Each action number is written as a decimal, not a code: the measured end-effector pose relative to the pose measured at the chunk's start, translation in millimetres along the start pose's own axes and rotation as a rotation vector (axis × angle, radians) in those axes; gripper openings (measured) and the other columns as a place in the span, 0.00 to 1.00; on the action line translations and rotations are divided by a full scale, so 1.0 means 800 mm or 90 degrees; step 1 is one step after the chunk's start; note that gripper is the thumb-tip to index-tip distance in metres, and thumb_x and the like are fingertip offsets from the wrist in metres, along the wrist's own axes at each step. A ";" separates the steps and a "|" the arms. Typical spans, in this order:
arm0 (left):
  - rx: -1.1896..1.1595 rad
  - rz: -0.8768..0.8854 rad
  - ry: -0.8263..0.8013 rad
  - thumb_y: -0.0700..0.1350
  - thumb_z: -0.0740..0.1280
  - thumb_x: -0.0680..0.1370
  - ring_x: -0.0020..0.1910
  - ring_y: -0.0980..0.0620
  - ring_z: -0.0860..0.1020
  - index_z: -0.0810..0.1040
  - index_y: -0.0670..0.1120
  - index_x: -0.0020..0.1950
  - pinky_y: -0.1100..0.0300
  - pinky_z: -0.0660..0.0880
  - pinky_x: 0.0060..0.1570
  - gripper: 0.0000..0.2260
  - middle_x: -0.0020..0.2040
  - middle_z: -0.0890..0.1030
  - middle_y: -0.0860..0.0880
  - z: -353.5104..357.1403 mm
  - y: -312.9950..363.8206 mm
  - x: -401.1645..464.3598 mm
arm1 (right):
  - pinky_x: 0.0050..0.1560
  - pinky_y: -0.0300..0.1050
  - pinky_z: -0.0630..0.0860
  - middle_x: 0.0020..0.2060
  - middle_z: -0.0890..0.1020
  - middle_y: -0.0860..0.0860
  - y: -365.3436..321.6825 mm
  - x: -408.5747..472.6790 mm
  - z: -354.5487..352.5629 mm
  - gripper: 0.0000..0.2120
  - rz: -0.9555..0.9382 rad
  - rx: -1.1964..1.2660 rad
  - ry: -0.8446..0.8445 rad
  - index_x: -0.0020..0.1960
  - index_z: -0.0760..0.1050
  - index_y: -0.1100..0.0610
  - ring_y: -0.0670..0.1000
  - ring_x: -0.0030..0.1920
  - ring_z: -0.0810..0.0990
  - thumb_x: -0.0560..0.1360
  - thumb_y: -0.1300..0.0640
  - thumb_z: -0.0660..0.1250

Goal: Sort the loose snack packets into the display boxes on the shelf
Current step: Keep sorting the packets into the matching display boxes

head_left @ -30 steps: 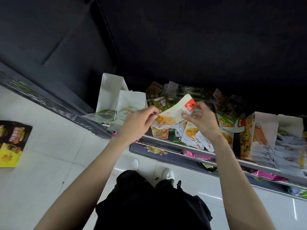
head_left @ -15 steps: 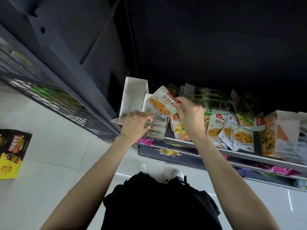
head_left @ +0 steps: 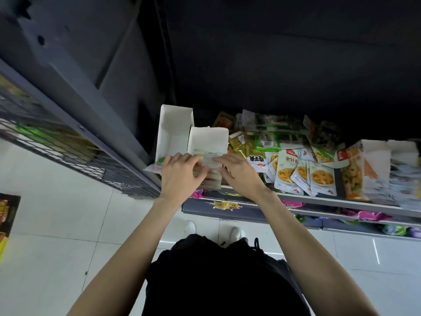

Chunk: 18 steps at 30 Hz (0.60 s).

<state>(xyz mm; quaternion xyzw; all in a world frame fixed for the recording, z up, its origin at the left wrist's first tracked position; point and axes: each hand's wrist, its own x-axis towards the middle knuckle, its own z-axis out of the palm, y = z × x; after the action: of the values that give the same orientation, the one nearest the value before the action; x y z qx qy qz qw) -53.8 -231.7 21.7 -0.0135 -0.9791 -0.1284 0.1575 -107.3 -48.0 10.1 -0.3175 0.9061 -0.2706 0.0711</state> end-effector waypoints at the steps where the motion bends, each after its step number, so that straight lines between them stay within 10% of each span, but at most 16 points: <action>1: -0.048 -0.007 0.029 0.54 0.65 0.74 0.34 0.53 0.76 0.76 0.49 0.39 0.58 0.64 0.41 0.10 0.33 0.79 0.54 -0.005 0.012 0.002 | 0.61 0.45 0.71 0.59 0.80 0.53 0.008 -0.014 -0.007 0.14 0.019 0.054 0.068 0.64 0.75 0.57 0.52 0.61 0.75 0.79 0.60 0.62; 7: -0.380 -0.065 -0.078 0.52 0.63 0.77 0.32 0.59 0.73 0.70 0.49 0.46 0.67 0.68 0.33 0.07 0.35 0.73 0.57 0.017 0.124 0.024 | 0.57 0.53 0.75 0.53 0.82 0.58 0.112 -0.105 -0.022 0.13 0.328 0.021 0.266 0.58 0.78 0.62 0.61 0.57 0.77 0.74 0.69 0.65; 13: -0.363 -0.192 -0.427 0.50 0.66 0.77 0.51 0.52 0.80 0.72 0.46 0.62 0.60 0.73 0.47 0.16 0.51 0.82 0.52 0.121 0.204 0.040 | 0.72 0.57 0.59 0.73 0.61 0.59 0.189 -0.144 -0.030 0.22 0.471 0.002 0.037 0.72 0.64 0.57 0.61 0.73 0.59 0.79 0.62 0.60; 18: -0.302 -0.287 -0.498 0.54 0.69 0.75 0.55 0.46 0.78 0.71 0.42 0.62 0.57 0.72 0.47 0.21 0.57 0.80 0.46 0.178 0.243 0.044 | 0.73 0.54 0.58 0.75 0.55 0.55 0.205 -0.151 -0.036 0.25 0.435 -0.004 -0.075 0.74 0.60 0.51 0.58 0.75 0.53 0.79 0.61 0.58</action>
<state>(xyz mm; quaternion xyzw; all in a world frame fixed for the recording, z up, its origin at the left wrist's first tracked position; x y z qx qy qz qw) -117.9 -8.1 -50.1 0.1156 -0.8873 -0.3631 -0.2596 -108.5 145.9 -58.6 -0.0109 0.9551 -0.2098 0.2089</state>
